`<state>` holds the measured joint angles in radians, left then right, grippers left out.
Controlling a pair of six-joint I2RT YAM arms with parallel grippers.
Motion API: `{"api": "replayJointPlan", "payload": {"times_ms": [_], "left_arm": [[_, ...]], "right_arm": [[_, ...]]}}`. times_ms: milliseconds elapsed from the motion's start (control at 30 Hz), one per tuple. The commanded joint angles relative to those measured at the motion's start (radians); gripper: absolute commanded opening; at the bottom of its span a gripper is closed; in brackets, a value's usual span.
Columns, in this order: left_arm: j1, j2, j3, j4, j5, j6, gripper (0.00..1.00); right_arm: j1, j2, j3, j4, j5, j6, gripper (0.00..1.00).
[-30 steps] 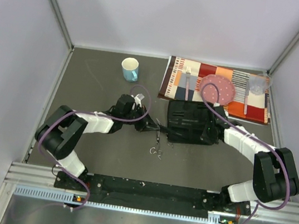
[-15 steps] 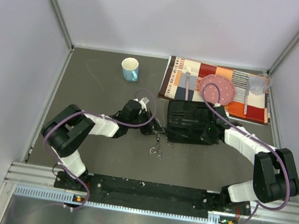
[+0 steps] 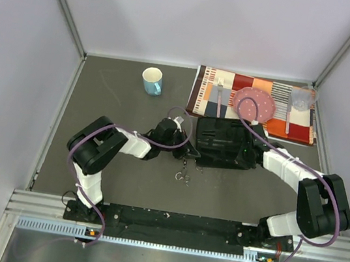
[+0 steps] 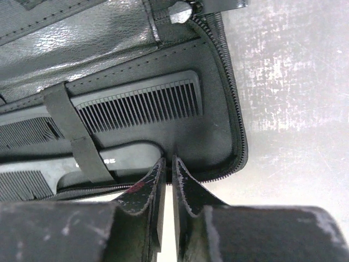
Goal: Sort the hair-cutting tools
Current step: Place the comb in the hairdressing tool bag.
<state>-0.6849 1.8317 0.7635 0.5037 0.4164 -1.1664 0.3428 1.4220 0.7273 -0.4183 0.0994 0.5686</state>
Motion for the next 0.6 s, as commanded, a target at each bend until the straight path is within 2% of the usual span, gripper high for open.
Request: {"api": "replayJointPlan", "payload": {"times_ms": [0,133,167,233,267,400,500,567], "left_arm": [[-0.018,0.024,0.042,-0.045,-0.024,0.017,0.0],[-0.018,0.029,0.066,-0.119,-0.047,0.051,0.0],[-0.018,0.029,0.068,-0.126,-0.048,0.056,0.0],[-0.018,0.031,0.074,-0.14,-0.057,0.065,0.0],[-0.018,0.032,0.076,-0.145,-0.057,0.066,0.0],[-0.021,0.049,0.095,-0.163,-0.056,0.071,0.0],[-0.024,0.054,0.106,-0.171,-0.056,0.071,0.0],[-0.027,0.057,0.115,-0.189,-0.057,0.071,0.0]], "right_arm": [[-0.002,-0.014,0.04,-0.002,0.009,-0.003,0.14],[-0.002,-0.066,0.104,-0.071,0.124,-0.016,0.29],[-0.002,-0.081,0.112,-0.083,0.146,-0.019,0.36],[-0.005,-0.086,0.127,-0.112,0.206,-0.029,0.44],[-0.02,-0.075,0.129,-0.117,0.209,-0.03,0.46],[-0.067,-0.014,0.129,-0.122,0.188,-0.038,0.46],[-0.083,0.044,0.133,-0.111,0.149,-0.047,0.37],[-0.087,0.07,0.133,-0.099,0.14,-0.042,0.26]]}}
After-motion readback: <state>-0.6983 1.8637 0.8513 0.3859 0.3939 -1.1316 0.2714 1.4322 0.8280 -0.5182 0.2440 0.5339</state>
